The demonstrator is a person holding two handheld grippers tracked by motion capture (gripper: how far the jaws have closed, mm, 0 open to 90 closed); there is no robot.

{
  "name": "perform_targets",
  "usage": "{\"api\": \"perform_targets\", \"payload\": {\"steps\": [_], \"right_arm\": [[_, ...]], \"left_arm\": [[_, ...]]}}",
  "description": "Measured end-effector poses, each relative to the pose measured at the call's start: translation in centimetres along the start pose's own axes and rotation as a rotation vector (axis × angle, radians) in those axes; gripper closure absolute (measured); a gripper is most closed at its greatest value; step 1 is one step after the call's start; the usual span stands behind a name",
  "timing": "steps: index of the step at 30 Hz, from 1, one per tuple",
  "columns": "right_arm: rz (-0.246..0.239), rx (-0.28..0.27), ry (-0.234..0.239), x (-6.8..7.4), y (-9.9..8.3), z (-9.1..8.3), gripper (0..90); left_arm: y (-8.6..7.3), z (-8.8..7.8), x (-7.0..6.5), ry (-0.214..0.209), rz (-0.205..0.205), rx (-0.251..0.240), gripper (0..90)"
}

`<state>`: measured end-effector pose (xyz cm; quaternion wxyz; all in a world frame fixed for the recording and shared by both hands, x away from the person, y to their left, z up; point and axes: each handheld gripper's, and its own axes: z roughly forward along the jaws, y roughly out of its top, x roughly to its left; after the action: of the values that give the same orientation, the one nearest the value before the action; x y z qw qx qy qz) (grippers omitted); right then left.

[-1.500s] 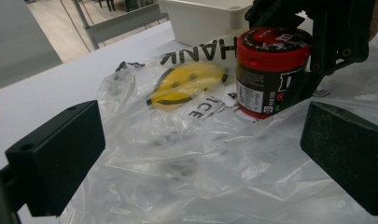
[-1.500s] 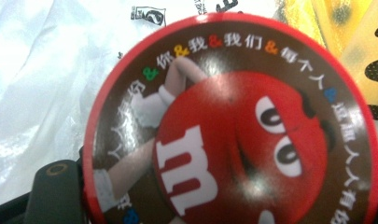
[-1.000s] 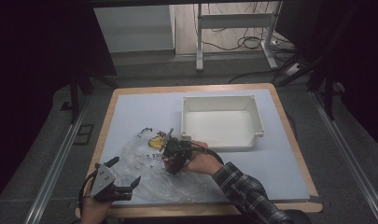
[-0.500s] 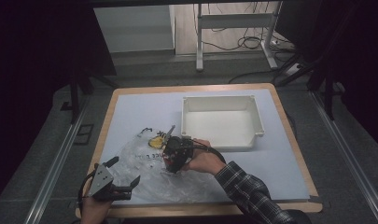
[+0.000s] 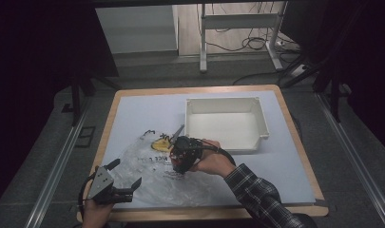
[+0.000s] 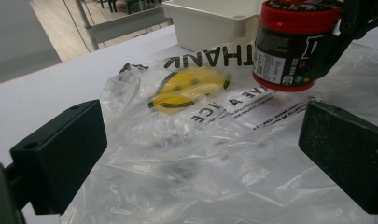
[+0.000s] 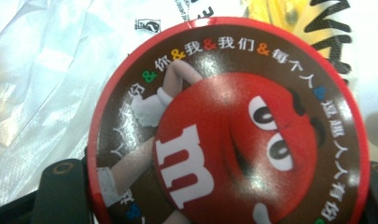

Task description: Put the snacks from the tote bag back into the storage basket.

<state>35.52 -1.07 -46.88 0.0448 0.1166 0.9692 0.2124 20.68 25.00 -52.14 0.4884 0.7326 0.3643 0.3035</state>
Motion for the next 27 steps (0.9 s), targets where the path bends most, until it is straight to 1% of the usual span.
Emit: {"api": "perform_targets", "payload": {"steps": [6,9,14,20,27], "right_arm": [[0.001,-0.009,-0.007,-0.3,-0.4,-0.6,25.6],[0.015,-0.008,-0.011,-0.4,-0.7,-0.9,25.6],[0.022,-0.013,-0.026,-0.8,-1.2,-1.6,25.7],[0.047,-0.016,-0.05,-1.4,-1.9,-2.5,25.7],[0.075,-0.012,-0.073,-2.3,-2.9,-3.3,25.7]], "left_arm": [[0.0,0.1,-0.1,0.001,0.005,0.001,0.8],[0.0,0.1,-0.1,0.004,0.006,0.003,0.9],[0.0,0.1,-0.1,0.004,0.007,0.0,0.9],[0.0,0.1,-0.1,0.005,0.008,-0.001,0.9],[0.0,0.1,-0.2,0.007,0.011,0.001,0.9]]}}
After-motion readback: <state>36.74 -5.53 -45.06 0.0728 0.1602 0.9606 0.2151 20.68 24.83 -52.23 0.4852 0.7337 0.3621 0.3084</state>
